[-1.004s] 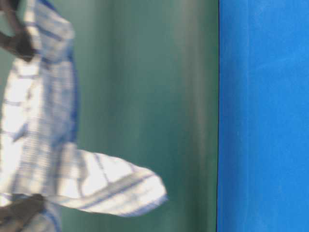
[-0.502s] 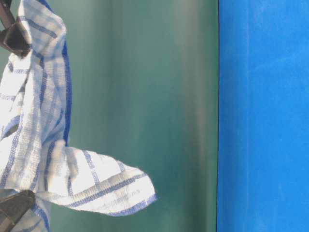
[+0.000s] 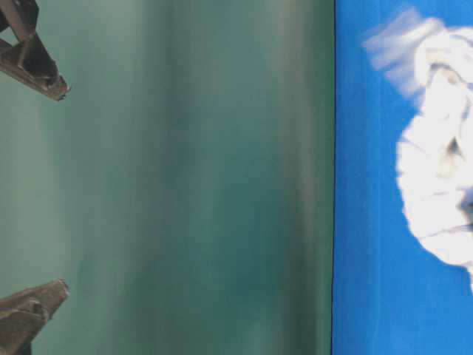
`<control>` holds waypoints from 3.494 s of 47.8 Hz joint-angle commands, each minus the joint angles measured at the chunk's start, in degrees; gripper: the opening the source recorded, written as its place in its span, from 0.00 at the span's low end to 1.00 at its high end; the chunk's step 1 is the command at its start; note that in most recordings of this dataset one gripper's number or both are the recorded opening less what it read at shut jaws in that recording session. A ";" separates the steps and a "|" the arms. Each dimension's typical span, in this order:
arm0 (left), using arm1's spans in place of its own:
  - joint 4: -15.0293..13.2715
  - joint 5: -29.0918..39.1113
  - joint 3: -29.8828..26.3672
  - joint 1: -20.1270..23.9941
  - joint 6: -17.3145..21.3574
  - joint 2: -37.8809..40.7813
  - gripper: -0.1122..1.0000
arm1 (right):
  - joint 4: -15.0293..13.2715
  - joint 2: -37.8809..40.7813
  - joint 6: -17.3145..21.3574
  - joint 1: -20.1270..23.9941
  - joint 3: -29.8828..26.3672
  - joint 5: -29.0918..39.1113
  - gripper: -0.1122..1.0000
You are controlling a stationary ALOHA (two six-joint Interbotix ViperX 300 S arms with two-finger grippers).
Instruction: Lift the towel with both arms.
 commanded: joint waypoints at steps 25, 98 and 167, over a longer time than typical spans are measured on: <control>-0.26 -16.88 11.34 -4.04 -0.35 6.50 0.92 | 2.81 5.27 1.41 4.13 8.35 -3.43 0.71; -0.35 -43.95 21.62 -4.04 -0.44 32.52 0.29 | 4.48 33.84 2.02 4.92 12.92 -29.62 0.36; -0.35 2.37 -2.20 -1.76 -0.53 -2.90 0.13 | -1.58 3.16 1.49 3.43 -10.90 4.31 0.12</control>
